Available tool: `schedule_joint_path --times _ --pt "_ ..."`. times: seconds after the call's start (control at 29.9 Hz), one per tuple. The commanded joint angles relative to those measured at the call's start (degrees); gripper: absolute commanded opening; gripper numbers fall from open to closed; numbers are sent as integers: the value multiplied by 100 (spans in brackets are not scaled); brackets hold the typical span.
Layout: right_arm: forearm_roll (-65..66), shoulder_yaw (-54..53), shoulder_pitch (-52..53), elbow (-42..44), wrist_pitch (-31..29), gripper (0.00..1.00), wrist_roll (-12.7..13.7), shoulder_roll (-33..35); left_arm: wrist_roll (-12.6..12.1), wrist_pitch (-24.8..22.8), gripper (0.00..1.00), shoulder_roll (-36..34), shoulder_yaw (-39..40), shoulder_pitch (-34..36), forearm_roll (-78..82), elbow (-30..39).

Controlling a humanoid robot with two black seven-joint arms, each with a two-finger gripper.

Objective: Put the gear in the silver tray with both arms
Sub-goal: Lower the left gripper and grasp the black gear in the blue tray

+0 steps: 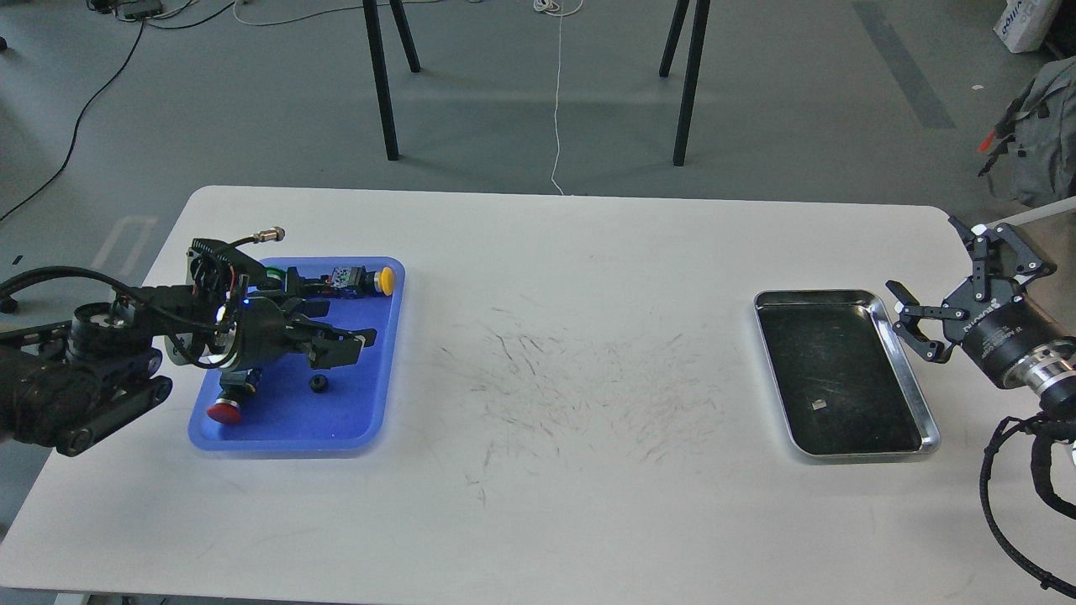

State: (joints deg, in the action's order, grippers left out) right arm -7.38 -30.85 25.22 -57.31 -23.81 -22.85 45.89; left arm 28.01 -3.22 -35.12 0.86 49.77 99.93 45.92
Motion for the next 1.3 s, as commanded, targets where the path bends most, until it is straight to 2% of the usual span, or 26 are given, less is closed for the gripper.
schedule_joint_path --times 0.0,0.4,0.57,1.04,1.27 --pt "0 0 -9 1 -1 99 0 25 -1 93 87 5 -77 24 9 -92" --pt "0 0 -18 1 -1 99 -9 78 -1 190 86 154 -182 51 281 -461" --pt "0 0 -26 1 -1 99 0 87 -1 410 86 216 -464 59 281 -575" --pt "0 0 -26 1 -1 99 -9 114 -1 419 70 348 -508 95 290 -795" --pt "0 0 -26 1 -1 99 -9 114 -1 419 53 348 -683 112 290 -813"
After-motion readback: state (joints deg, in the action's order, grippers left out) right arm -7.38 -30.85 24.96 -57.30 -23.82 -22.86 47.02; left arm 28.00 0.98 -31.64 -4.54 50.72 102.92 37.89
